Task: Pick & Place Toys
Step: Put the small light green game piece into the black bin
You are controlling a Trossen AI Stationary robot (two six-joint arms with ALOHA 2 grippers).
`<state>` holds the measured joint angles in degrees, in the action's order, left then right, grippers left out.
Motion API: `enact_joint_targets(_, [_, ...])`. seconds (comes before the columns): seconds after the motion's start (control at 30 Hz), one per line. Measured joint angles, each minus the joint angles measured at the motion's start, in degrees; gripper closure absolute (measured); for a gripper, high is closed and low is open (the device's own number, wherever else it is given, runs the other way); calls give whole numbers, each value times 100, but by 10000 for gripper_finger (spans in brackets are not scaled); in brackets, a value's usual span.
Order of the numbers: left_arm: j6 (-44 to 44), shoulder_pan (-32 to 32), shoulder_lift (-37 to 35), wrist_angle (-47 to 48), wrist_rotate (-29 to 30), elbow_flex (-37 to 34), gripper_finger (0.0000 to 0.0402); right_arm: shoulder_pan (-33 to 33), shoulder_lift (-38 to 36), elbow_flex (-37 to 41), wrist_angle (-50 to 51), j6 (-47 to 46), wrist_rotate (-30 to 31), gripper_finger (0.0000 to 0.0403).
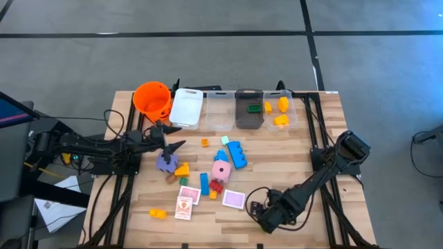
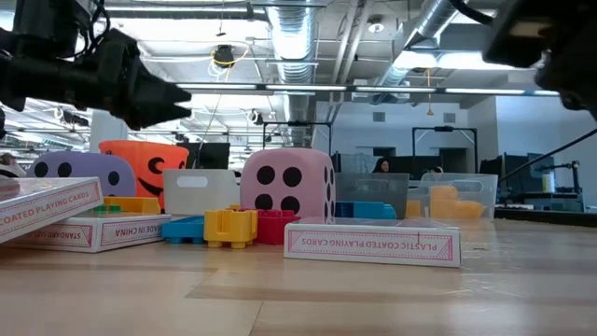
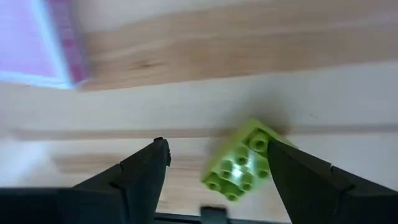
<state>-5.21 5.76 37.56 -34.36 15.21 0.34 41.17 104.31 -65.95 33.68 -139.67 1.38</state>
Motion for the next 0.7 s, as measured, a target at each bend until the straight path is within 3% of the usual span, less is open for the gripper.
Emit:
enact_joint_targets(0.17, [-20,0,0,254,2,0,101,176,0,0,-31,705,558,133])
enact_joint_targets(0.33, [19,0,-2,160,6,0,101,314,0,0,-29,1605,604,133])
enact_joint_targets(0.7, [-38,0,-2,-117,12,2,101,77,0,0,50,5910,612,133])
